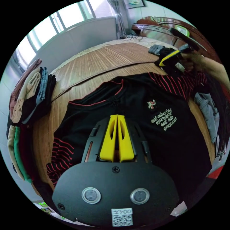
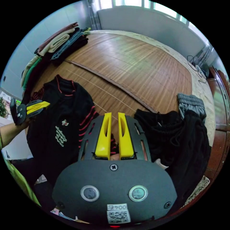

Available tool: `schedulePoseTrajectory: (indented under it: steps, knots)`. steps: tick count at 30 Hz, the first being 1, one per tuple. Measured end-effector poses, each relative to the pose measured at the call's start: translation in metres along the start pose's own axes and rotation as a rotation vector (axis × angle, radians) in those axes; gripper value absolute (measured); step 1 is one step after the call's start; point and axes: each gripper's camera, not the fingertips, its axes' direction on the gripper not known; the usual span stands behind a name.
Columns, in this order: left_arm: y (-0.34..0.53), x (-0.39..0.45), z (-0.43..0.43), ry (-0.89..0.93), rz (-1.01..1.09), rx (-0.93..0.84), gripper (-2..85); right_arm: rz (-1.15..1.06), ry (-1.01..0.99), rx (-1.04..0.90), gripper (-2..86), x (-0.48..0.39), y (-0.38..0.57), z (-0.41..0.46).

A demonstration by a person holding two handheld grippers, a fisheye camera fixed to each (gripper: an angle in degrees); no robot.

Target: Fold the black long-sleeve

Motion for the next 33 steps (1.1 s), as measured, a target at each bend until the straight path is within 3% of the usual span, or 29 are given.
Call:
schedulePoseTrajectory:
  steps: [4, 8, 13, 17, 22, 25, 29, 33]
  knots:
    - [-0.013, -0.021, 0.0, 0.023, -0.062, -0.036, 3.2, -0.11, 0.03, -0.031, 7.6, -0.045, -0.018, 0.014]
    - [-0.035, -0.021, 0.0, 0.124, -0.081, -0.053, 6.9, -0.072, -0.006, -0.078, 7.8, -0.046, -0.033, 0.032]
    - [-0.062, 0.0, 0.008, 0.077, -0.08, -0.117, 6.1, -0.091, -0.056, -0.107, 7.7, -0.047, -0.042, 0.034]
    - [-0.068, 0.01, 0.002, 0.043, -0.075, -0.131, 3.4, -0.129, 0.057, -0.143, 0.6, -0.049, -0.045, 0.04]
    - [-0.059, 0.01, -0.033, -0.021, -0.101, -0.071, 1.9, -0.054, 0.193, -0.144, -0.2, -0.032, -0.041, 0.039]
    - [-0.045, 0.004, -0.032, -0.007, -0.146, -0.106, 1.9, -0.036, 0.16, -0.136, 0.5, -0.025, -0.04, 0.035]
    - [-0.042, 0.01, -0.043, 0.019, -0.141, -0.082, 2.0, -0.072, -0.043, 0.026, 6.0, -0.033, -0.044, 0.004]
    - [-0.045, 0.026, -0.057, -0.025, -0.118, -0.079, 1.7, -0.141, -0.061, -0.05, 7.3, -0.051, -0.06, 0.024]
